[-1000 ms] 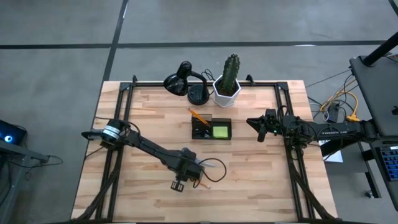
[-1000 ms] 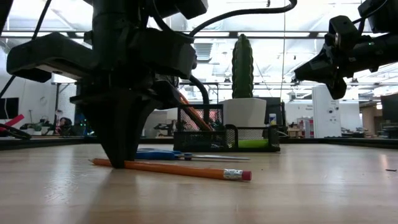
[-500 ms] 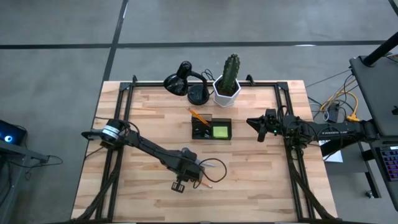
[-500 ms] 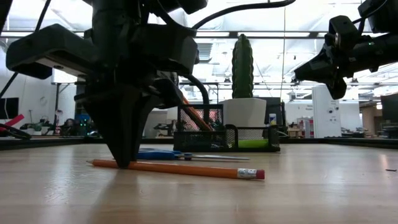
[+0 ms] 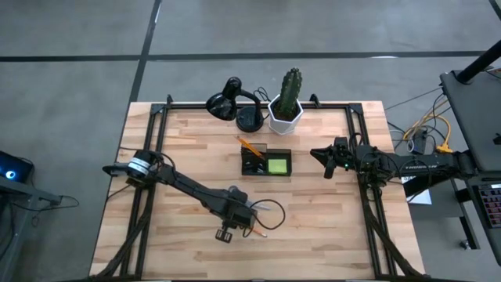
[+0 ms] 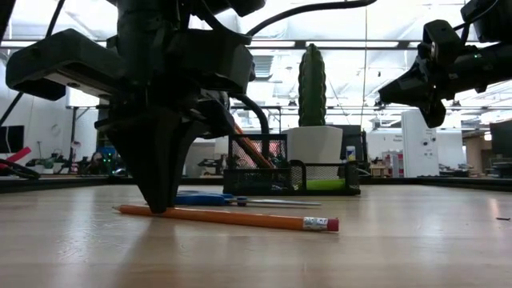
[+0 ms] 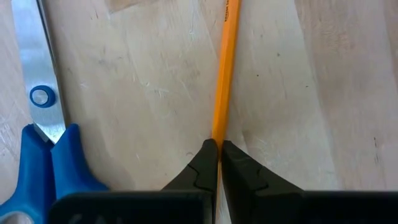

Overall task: Pick and place office supplies into organizer
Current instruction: Put the yellow pencil into the mesh desk organizer

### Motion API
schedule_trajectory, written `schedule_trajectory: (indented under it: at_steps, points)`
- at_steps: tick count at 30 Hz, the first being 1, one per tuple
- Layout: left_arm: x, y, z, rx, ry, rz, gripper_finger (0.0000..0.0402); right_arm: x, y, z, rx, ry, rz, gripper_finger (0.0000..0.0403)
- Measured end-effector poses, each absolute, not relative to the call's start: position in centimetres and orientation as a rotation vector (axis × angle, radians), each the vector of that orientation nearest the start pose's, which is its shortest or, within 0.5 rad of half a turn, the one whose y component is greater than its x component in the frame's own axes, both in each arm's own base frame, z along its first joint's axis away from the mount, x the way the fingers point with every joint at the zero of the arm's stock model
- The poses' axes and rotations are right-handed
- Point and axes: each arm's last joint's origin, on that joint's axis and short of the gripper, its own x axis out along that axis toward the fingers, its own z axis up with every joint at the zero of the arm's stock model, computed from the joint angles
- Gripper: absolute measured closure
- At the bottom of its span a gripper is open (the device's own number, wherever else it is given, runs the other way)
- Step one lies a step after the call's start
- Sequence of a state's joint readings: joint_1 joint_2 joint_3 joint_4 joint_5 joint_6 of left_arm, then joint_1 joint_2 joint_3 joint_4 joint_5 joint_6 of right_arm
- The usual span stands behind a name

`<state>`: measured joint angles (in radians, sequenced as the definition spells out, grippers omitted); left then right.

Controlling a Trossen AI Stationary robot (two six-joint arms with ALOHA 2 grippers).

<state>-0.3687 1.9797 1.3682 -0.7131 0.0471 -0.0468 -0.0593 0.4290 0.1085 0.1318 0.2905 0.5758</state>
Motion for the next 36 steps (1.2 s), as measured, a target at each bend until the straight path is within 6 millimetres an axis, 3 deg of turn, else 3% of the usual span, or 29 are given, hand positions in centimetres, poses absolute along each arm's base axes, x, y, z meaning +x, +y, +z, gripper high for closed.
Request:
schedule_trajectory:
  at_steps: [9, 19, 25, 32, 36]
  points:
    - [35.7, -13.9, 16.0, 0.173, 1.324, -0.322, 0.0395, 12.4, -1.6, 17.5, 0.547, 0.083, -0.393, 0.036]
    - [35.6, -14.0, 16.1, 0.174, 1.336, -0.322, 0.0283, 12.4, -1.6, 17.5, 0.547, 0.083, -0.392, 0.036]
    - [36.8, -14.4, 18.6, 0.169, 1.288, -0.328, 0.0237, 12.4, -1.6, 17.5, 0.546, 0.083, -0.392, 0.036]
    - [38.7, -15.3, 22.1, 0.176, 1.138, -0.365, 0.0231, 12.4, -1.6, 17.5, 0.545, 0.083, -0.392, 0.036]
    - [40.0, -16.2, 22.5, 0.22, 1.062, -0.404, 0.0231, 12.4, -1.6, 17.5, 0.543, 0.085, -0.392, 0.036]
